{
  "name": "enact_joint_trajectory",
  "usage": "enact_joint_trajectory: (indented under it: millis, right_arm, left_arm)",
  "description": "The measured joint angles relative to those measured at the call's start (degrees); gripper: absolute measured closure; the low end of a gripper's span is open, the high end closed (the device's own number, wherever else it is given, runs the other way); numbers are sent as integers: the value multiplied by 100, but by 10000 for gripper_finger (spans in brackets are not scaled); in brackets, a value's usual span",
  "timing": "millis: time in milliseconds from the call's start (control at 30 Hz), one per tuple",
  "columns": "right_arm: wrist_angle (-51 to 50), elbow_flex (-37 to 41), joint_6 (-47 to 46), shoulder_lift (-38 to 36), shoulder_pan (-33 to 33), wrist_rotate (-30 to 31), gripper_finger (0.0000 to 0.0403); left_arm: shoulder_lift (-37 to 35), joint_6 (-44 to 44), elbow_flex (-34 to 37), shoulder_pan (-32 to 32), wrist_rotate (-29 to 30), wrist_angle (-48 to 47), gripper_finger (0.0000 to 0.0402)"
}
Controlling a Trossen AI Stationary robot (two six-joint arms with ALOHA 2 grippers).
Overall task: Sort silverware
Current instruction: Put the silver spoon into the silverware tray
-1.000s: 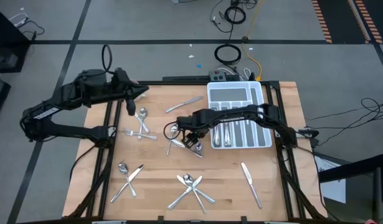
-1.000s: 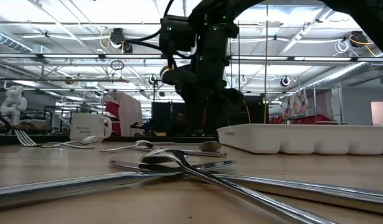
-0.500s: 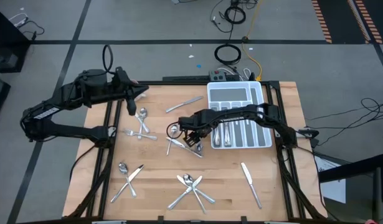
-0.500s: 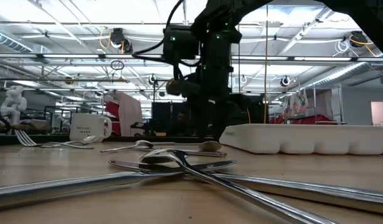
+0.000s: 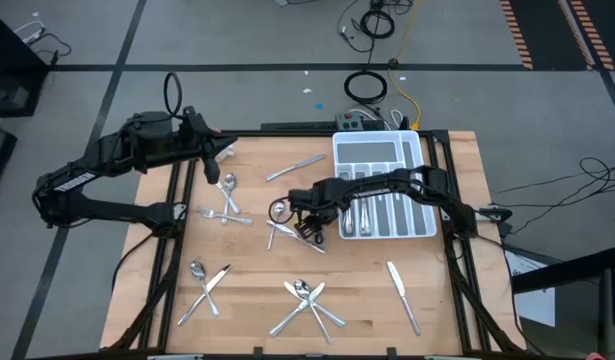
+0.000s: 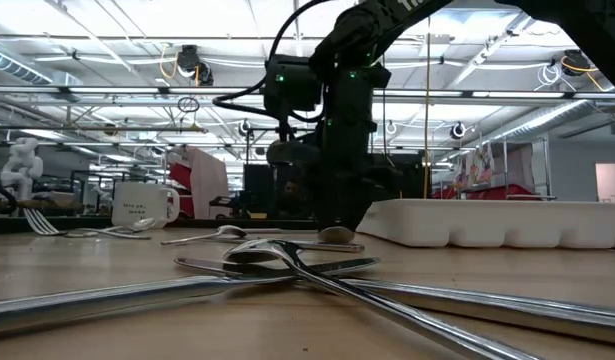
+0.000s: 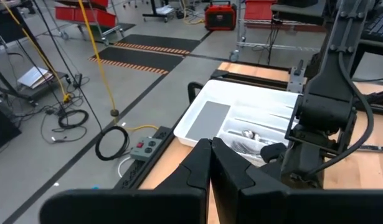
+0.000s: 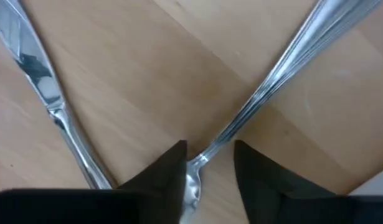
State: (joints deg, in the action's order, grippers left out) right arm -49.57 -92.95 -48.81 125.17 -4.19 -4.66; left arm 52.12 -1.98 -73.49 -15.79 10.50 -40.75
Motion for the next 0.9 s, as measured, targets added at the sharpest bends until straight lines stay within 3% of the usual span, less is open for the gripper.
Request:
enact_joint_trajectory:
  millis: [233,500,700,900]
  right_arm:
    - [58,-5,242,47,-6,-86,393]
    - [-14,-211,657,87,14,-174,401]
    - [-388,-925,1286,98,60,-197,402]
    - [-2077,-2205,2675,93,90,595,402]
  left_arm:
    - [0,2,-2,0,31,-135,389]
    - [0,2,-2,0,31,-216,388]
    - [0,2,-2,0,33,-230,388]
    - [0,2,-2,0,34,-242,388]
